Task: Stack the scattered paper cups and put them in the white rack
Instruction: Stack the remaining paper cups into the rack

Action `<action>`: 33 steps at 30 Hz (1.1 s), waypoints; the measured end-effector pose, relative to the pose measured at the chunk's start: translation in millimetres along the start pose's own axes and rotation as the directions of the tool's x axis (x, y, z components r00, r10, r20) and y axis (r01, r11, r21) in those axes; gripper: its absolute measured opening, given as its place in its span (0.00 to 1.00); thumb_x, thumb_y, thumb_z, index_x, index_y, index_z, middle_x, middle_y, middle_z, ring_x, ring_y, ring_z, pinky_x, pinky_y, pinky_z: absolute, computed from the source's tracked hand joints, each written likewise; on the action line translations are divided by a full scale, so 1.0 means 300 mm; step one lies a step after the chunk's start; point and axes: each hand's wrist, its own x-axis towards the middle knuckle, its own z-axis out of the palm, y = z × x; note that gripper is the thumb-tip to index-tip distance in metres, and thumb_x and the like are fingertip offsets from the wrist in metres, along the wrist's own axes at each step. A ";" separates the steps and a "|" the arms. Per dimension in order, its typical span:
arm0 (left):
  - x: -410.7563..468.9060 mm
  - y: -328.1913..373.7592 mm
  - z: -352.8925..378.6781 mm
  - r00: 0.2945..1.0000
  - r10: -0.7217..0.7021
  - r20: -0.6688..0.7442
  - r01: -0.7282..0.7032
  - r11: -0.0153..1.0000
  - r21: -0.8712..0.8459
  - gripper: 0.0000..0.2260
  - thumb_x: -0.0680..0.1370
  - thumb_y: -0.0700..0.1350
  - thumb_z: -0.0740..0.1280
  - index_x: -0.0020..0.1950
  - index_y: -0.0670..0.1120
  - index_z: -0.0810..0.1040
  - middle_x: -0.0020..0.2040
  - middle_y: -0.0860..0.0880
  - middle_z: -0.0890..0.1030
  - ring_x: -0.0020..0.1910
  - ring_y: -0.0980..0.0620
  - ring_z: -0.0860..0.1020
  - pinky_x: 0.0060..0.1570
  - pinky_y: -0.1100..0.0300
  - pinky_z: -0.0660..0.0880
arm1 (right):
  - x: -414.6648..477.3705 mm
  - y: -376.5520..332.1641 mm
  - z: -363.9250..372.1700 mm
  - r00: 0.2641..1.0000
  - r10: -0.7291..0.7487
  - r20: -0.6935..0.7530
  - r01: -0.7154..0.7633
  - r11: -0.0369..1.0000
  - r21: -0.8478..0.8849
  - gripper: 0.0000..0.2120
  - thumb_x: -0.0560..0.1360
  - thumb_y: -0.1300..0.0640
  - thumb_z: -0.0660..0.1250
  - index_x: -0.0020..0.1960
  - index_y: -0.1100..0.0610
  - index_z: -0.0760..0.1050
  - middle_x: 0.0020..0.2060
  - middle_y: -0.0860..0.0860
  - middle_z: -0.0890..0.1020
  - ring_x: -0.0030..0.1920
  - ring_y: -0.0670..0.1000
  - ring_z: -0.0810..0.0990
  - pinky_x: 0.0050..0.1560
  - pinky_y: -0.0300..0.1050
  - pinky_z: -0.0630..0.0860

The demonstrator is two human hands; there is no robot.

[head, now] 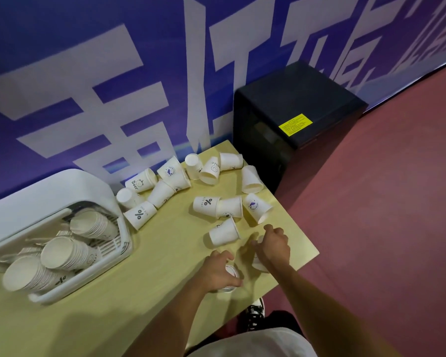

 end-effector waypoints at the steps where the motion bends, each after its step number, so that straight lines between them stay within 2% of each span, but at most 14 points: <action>1: 0.000 -0.002 -0.001 1.000 0.000 -0.009 0.000 1.000 -0.016 0.31 0.67 0.56 0.78 0.67 0.53 0.72 0.64 0.49 0.70 0.65 0.52 0.72 0.61 0.60 0.70 | 0.000 0.001 0.007 1.000 0.012 0.010 -0.012 1.000 0.003 0.24 0.77 0.46 0.66 0.68 0.57 0.68 0.60 0.58 0.73 0.61 0.61 0.72 0.58 0.57 0.75; 4: 0.002 0.000 -0.017 0.999 -0.008 -0.040 0.006 0.998 -0.070 0.27 0.69 0.54 0.76 0.66 0.51 0.74 0.64 0.49 0.72 0.63 0.52 0.73 0.61 0.60 0.71 | 0.002 0.006 0.023 0.999 0.025 0.024 -0.026 1.000 0.010 0.23 0.78 0.49 0.66 0.68 0.57 0.67 0.60 0.58 0.72 0.61 0.62 0.72 0.55 0.56 0.76; 8: 0.003 0.000 -0.056 0.997 -0.027 -0.074 0.018 0.993 -0.119 0.22 0.72 0.50 0.74 0.65 0.49 0.75 0.64 0.50 0.74 0.62 0.52 0.74 0.59 0.61 0.71 | 0.009 -0.013 0.020 0.999 0.011 0.031 -0.011 1.000 0.018 0.24 0.77 0.50 0.67 0.68 0.58 0.67 0.60 0.59 0.72 0.61 0.62 0.72 0.56 0.56 0.76; 13: -0.007 -0.010 -0.116 0.990 -0.068 -0.121 0.044 0.981 -0.191 0.19 0.74 0.47 0.71 0.63 0.48 0.76 0.60 0.49 0.78 0.58 0.51 0.76 0.57 0.58 0.73 | 0.015 -0.074 -0.013 0.999 0.011 0.030 -0.017 0.984 0.177 0.25 0.75 0.50 0.67 0.69 0.59 0.68 0.61 0.59 0.73 0.62 0.62 0.71 0.58 0.54 0.73; 16: -0.019 -0.034 -0.148 0.986 -0.100 -0.134 0.060 0.961 -0.271 0.17 0.74 0.48 0.71 0.61 0.48 0.77 0.58 0.49 0.79 0.56 0.51 0.77 0.56 0.57 0.74 | 0.010 -0.118 -0.032 0.999 -0.041 -0.006 0.041 0.971 0.237 0.27 0.74 0.49 0.68 0.68 0.59 0.69 0.61 0.59 0.74 0.63 0.62 0.70 0.59 0.54 0.72; 23: -0.075 -0.124 -0.221 0.964 -0.150 -0.221 0.064 0.933 -0.354 0.16 0.73 0.51 0.71 0.58 0.49 0.77 0.54 0.51 0.78 0.51 0.51 0.77 0.43 0.62 0.71 | 0.017 -0.275 -0.053 0.989 -0.146 -0.040 0.151 0.929 0.339 0.25 0.74 0.49 0.69 0.67 0.59 0.72 0.58 0.60 0.79 0.61 0.60 0.76 0.63 0.55 0.73; 25: -0.100 -0.170 -0.241 0.952 -0.188 -0.240 0.082 0.916 -0.394 0.15 0.73 0.53 0.71 0.57 0.50 0.76 0.51 0.52 0.78 0.47 0.54 0.78 0.37 0.65 0.71 | 0.010 -0.326 -0.036 0.981 -0.195 -0.023 0.190 0.910 0.368 0.24 0.74 0.48 0.69 0.67 0.57 0.73 0.57 0.58 0.81 0.58 0.58 0.78 0.60 0.53 0.75; 29: -0.161 -0.274 -0.277 0.909 -0.292 -0.296 0.099 0.843 -0.529 0.13 0.73 0.53 0.71 0.53 0.50 0.73 0.48 0.52 0.77 0.40 0.59 0.76 0.23 0.72 0.68 | -0.016 -0.430 0.025 0.956 -0.290 0.039 0.252 0.883 0.396 0.25 0.74 0.45 0.70 0.68 0.54 0.72 0.58 0.55 0.81 0.51 0.51 0.77 0.49 0.42 0.73; 31: -0.194 -0.329 -0.295 0.877 -0.353 -0.325 0.099 0.795 -0.598 0.14 0.74 0.53 0.71 0.53 0.49 0.73 0.47 0.52 0.77 0.40 0.60 0.77 0.22 0.73 0.68 | -0.033 -0.486 0.059 0.951 -0.300 0.082 0.235 0.867 0.440 0.27 0.73 0.44 0.71 0.68 0.54 0.72 0.58 0.56 0.80 0.50 0.51 0.79 0.46 0.38 0.74; 33: -0.231 -0.382 -0.316 0.839 -0.421 -0.345 0.099 0.741 -0.664 0.15 0.74 0.55 0.71 0.53 0.47 0.73 0.48 0.51 0.79 0.42 0.58 0.78 0.26 0.68 0.71 | -0.051 -0.539 0.093 0.942 -0.312 0.125 0.219 0.852 0.475 0.28 0.72 0.43 0.72 0.68 0.54 0.72 0.59 0.55 0.79 0.55 0.53 0.78 0.52 0.43 0.73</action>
